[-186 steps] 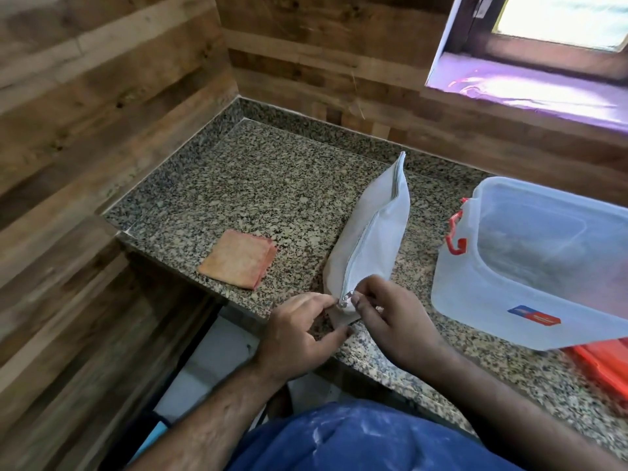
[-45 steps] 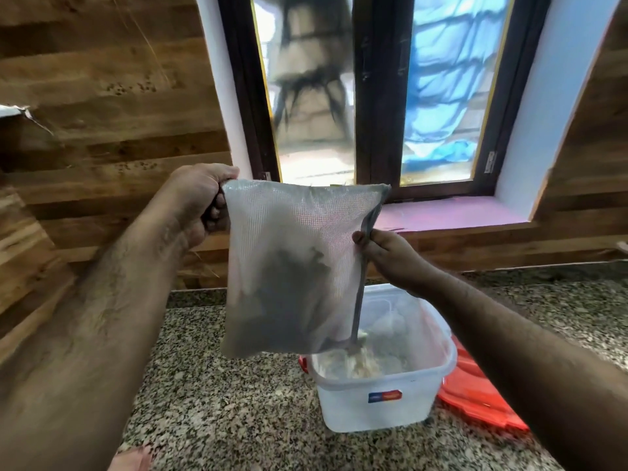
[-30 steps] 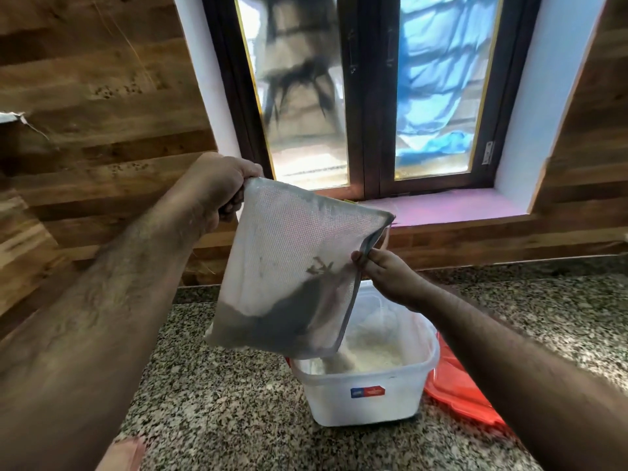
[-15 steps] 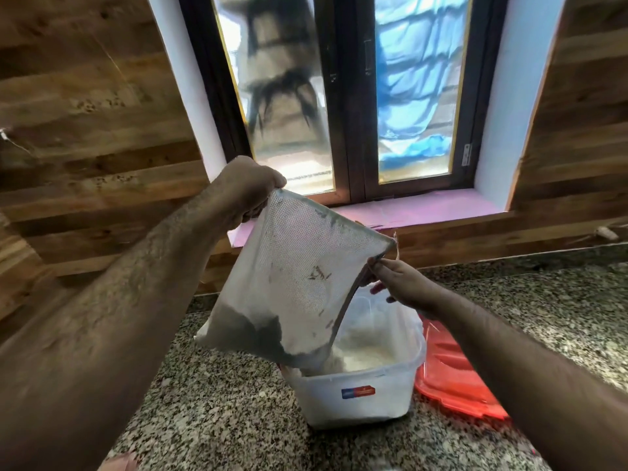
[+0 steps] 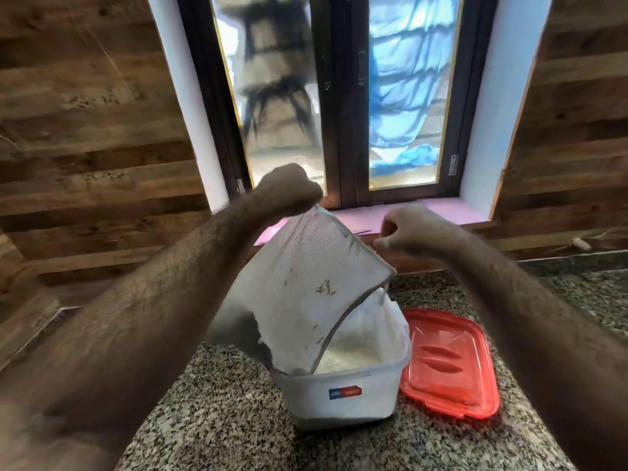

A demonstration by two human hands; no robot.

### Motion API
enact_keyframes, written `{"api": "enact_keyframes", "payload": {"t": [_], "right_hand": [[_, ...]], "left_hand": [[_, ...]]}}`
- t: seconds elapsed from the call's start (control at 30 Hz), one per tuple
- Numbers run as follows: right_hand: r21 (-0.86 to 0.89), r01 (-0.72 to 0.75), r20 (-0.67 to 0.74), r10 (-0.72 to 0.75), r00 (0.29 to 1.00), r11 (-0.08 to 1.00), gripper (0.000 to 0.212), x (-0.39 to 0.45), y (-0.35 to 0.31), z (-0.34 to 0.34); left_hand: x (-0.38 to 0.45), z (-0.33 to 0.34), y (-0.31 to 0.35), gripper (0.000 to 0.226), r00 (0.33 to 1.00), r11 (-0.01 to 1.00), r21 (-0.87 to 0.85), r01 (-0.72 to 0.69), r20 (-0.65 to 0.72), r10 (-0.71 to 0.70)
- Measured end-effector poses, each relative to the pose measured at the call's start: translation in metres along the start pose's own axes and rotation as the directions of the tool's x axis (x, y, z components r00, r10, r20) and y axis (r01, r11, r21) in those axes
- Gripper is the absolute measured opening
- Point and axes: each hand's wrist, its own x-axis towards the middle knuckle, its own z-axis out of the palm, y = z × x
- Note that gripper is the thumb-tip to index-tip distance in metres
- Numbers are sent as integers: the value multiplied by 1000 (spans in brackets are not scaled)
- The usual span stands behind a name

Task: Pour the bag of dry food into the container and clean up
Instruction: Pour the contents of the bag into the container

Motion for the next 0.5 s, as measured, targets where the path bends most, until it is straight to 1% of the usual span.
{"api": "enact_keyframes", "payload": {"t": [0.07,0.13,0.2,0.23,0.27,0.33,0.4,0.47,0.5], "right_hand": [[170,87,-42,-81,996,982,37,3,-12,4],[261,152,-43,-145,988,953,42,8,-22,13],[266,186,-96,-166,981,946,29,13,-28,29],[268,194,-148,-158,976,944,20,15,-29,37],[283,194,-204,-139,969,939,16,16,-30,45],[332,178,-284,-81,955,926,15,17,-29,57],[368,178,-314,-59,948,913,17,18,-29,65],[407,165,-318,-30,948,899,19,19,-27,70],[427,149,-316,-7,949,892,19,19,-25,73]], "left_hand": [[-2,7,6,19,1000,1000,-5,-8,19,8],[-2,14,9,19,1000,1000,-17,-14,23,14],[-5,18,10,19,1000,999,-28,-21,15,22],[-5,19,9,20,1000,1000,-19,-18,15,18],[-5,20,9,19,1000,1000,-17,-14,15,14],[-7,22,6,24,1000,1000,-25,-5,3,5],[-7,23,0,41,999,999,-27,-43,-2,43],[-10,23,-12,59,996,996,4,-84,-3,84],[-14,21,-20,62,996,995,33,-94,0,94]]}}
